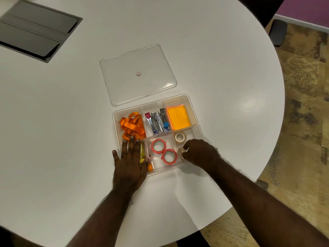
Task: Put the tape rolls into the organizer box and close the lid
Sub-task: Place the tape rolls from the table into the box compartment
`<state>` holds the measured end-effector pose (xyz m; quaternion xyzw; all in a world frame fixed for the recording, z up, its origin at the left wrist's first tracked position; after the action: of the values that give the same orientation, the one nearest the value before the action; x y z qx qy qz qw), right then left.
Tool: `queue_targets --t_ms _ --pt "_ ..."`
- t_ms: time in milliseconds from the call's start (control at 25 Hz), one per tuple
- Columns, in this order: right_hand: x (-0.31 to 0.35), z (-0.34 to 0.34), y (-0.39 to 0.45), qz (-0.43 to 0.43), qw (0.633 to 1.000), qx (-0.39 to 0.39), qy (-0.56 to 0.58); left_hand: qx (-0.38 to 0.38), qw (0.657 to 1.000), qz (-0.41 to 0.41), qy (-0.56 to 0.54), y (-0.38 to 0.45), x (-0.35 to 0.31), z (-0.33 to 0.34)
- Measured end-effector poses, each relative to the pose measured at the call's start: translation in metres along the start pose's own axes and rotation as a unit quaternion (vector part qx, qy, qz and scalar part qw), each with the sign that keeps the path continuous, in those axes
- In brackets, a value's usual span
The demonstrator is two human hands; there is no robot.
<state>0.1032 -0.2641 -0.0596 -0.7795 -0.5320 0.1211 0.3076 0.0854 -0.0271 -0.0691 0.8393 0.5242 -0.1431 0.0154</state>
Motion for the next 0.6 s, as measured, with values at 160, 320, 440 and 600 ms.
queue_targets --t_ms 160,320,440,600 --pt "-0.018 -0.017 0.004 0.050 0.997 -0.037 0.039 -0.002 1.000 0.000 0.003 0.000 0.001 0.000" --pt "-0.029 -0.038 0.012 0.063 0.996 -0.063 0.028 -0.001 1.000 0.002 0.006 -0.001 0.000 -0.001" --pt "-0.018 -0.037 0.006 0.031 0.994 -0.085 -0.063 -0.001 1.000 0.004 0.007 0.000 0.000 0.000" --pt "-0.007 -0.030 -0.001 0.020 0.985 -0.093 -0.145 -0.003 1.000 0.005 0.005 0.000 0.000 0.000"
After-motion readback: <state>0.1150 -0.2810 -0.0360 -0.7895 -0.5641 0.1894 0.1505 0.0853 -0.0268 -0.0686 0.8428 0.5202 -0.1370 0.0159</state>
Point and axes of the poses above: each hand's wrist, its own y-axis towards the middle knuckle, its own z-axis out of the palm, x = y × z, the point moved 10 cm from there along y, towards the middle knuckle, and after that the axes turned 15 degrees about z, right-handed, at the moved point
